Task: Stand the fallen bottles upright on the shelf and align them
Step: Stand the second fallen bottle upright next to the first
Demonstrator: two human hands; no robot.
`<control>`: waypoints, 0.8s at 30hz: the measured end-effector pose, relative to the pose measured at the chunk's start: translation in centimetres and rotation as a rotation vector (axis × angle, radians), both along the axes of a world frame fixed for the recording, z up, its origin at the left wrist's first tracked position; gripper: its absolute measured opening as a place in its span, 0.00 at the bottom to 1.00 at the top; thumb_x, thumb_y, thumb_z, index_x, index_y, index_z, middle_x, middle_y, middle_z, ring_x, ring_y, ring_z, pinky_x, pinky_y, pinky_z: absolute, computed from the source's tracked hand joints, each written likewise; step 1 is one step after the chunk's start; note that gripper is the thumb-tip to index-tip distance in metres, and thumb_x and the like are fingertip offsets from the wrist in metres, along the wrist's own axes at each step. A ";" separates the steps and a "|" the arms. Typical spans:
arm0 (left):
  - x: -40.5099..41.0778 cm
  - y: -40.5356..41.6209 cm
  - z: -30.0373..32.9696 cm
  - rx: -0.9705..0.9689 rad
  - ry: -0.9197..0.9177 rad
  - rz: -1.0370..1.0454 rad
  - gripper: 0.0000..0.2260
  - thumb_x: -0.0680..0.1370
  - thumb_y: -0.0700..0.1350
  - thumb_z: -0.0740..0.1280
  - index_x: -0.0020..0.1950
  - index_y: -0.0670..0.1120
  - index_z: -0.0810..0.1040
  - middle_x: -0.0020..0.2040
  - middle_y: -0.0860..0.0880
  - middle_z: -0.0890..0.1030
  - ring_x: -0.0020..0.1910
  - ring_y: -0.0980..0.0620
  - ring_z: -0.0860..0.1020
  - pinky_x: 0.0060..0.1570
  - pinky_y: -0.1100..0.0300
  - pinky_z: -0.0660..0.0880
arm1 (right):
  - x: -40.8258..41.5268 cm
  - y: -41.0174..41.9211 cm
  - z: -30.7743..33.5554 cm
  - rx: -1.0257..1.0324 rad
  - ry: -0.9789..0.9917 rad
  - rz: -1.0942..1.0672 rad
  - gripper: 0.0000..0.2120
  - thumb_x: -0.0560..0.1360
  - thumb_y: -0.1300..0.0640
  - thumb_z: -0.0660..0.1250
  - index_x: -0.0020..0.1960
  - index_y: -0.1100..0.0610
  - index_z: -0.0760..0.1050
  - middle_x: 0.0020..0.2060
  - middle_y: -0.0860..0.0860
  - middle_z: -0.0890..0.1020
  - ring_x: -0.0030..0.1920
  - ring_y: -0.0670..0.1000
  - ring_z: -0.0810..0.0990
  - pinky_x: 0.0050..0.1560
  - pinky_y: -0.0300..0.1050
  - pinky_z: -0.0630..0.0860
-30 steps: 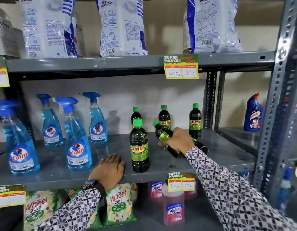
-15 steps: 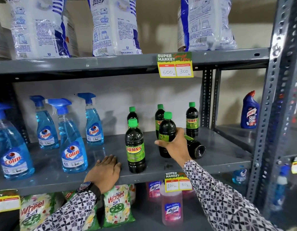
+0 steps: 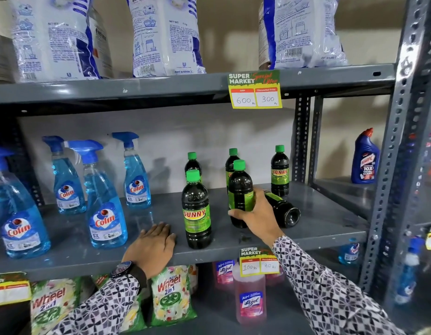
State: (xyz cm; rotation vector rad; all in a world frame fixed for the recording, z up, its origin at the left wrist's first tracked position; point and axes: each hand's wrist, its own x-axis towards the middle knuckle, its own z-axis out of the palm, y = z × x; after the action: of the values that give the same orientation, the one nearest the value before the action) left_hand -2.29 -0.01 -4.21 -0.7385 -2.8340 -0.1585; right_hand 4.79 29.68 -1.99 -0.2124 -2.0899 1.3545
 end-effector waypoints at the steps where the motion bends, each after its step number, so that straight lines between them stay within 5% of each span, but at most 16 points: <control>1: 0.0 0.0 0.0 0.003 -0.003 0.001 0.26 0.85 0.55 0.46 0.81 0.46 0.59 0.82 0.46 0.60 0.81 0.49 0.58 0.80 0.50 0.53 | 0.0 -0.2 0.1 0.025 0.003 -0.012 0.33 0.63 0.51 0.87 0.62 0.46 0.73 0.56 0.49 0.83 0.56 0.49 0.82 0.61 0.50 0.78; 4: 0.0 0.0 0.1 0.013 -0.010 0.000 0.26 0.85 0.55 0.46 0.81 0.47 0.59 0.82 0.46 0.60 0.81 0.49 0.58 0.80 0.50 0.53 | 0.3 -0.4 0.3 0.075 -0.010 -0.027 0.35 0.65 0.47 0.85 0.66 0.52 0.72 0.59 0.52 0.80 0.60 0.53 0.80 0.64 0.53 0.77; 9: 0.2 0.1 0.2 -0.008 -0.001 -0.003 0.25 0.85 0.54 0.46 0.80 0.46 0.59 0.82 0.46 0.60 0.81 0.49 0.58 0.80 0.50 0.53 | 0.3 0.2 0.0 0.008 -0.046 0.056 0.25 0.73 0.61 0.78 0.65 0.48 0.74 0.54 0.47 0.85 0.57 0.50 0.84 0.64 0.51 0.79; 16: 0.2 0.0 0.1 0.009 -0.016 0.001 0.26 0.85 0.55 0.45 0.81 0.47 0.59 0.82 0.46 0.59 0.81 0.49 0.57 0.80 0.51 0.52 | 0.6 -0.6 0.4 0.076 -0.006 0.005 0.39 0.64 0.45 0.85 0.68 0.49 0.71 0.60 0.51 0.79 0.60 0.51 0.79 0.64 0.50 0.76; 21: 0.1 0.0 0.1 -0.008 -0.010 -0.005 0.26 0.84 0.54 0.45 0.80 0.47 0.59 0.82 0.46 0.60 0.81 0.49 0.57 0.79 0.50 0.53 | 0.5 0.1 0.0 -0.003 -0.029 0.113 0.29 0.73 0.62 0.77 0.72 0.51 0.71 0.56 0.49 0.85 0.57 0.50 0.84 0.68 0.59 0.78; 24: 0.1 0.0 0.1 -0.030 -0.003 -0.006 0.26 0.84 0.54 0.45 0.80 0.46 0.59 0.82 0.46 0.60 0.81 0.49 0.57 0.80 0.49 0.54 | 0.5 0.0 0.0 -0.007 -0.019 0.087 0.35 0.69 0.56 0.82 0.72 0.50 0.71 0.58 0.48 0.84 0.60 0.50 0.83 0.68 0.56 0.78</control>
State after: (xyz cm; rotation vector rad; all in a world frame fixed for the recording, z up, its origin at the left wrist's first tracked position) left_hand -2.18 0.02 -4.07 -0.7534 -2.8431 -0.1185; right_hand 5.27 29.72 -2.02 -0.1388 -2.1323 1.4153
